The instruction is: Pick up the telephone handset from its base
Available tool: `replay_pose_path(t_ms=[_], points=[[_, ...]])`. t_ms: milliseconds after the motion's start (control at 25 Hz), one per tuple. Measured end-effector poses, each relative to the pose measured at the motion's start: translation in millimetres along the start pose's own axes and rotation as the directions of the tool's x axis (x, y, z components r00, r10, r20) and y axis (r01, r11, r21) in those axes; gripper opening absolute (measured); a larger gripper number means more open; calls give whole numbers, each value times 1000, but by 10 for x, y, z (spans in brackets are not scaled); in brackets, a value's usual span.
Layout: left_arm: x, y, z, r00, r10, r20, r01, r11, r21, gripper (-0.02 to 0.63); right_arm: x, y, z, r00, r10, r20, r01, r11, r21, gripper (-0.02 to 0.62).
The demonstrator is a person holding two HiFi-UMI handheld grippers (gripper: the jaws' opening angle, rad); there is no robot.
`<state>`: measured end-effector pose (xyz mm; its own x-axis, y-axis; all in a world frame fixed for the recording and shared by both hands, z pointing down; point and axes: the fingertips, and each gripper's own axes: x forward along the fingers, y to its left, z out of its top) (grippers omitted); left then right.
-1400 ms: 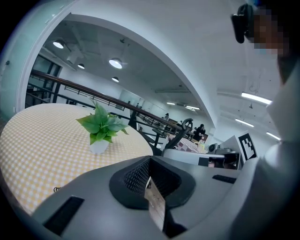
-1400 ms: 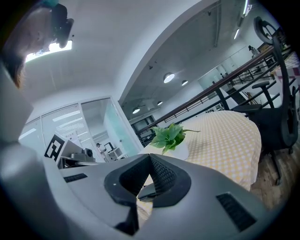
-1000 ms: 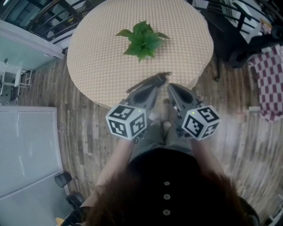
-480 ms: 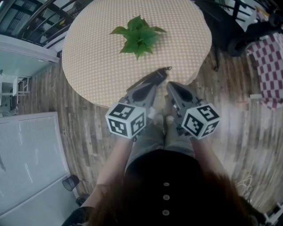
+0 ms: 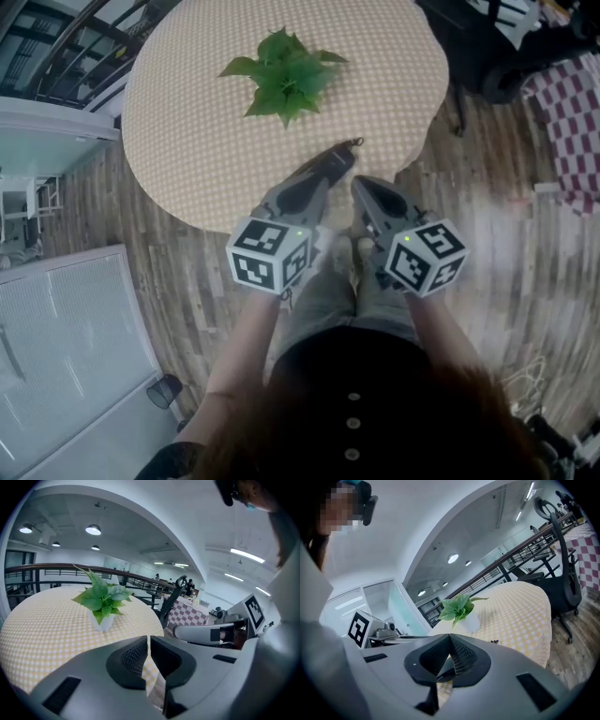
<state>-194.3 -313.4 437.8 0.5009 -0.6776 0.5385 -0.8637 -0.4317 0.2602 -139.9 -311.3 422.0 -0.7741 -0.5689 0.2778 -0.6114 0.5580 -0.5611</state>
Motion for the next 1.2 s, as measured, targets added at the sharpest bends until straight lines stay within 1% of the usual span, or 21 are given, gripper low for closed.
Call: replay_pose_path(t_ms=[120,200,480,640,720,840,1040,1200], points=[[45,78,-53,1000,10,-20,-10,1000,9,11,51,-18,-46,1000,0,-8,1,1000,9,9],[78,134,-94,999,18,-34,-18,1000,15,23,84,-31,-83,1000,-1,-14,1,1000,15,9],[216,248,-262,996,36,-87,-31,998,53,129,132,-91,-237,999,-16,-41,18,998,55,9],[319,300,-359,992,36,-118,-29,998,61,169,176,-166,-306,998,-27,-48,31,997,74,9],[360,311,-400,990,35,-136,-24,996,80,190,194,-196,-338,998,-31,-52,35,996,78,9],[393,321,-436,988,38,-149,-21,993,114,206,207,-211,-379,998,-31,-61,37,996,85,9],[444,354,-514,978,56,-200,-13,977,211,241,215,-263,-455,996,-39,-74,47,993,107,9],[494,362,-587,970,50,-239,8,971,238,250,235,-260,-492,996,-34,-79,44,992,117,9]])
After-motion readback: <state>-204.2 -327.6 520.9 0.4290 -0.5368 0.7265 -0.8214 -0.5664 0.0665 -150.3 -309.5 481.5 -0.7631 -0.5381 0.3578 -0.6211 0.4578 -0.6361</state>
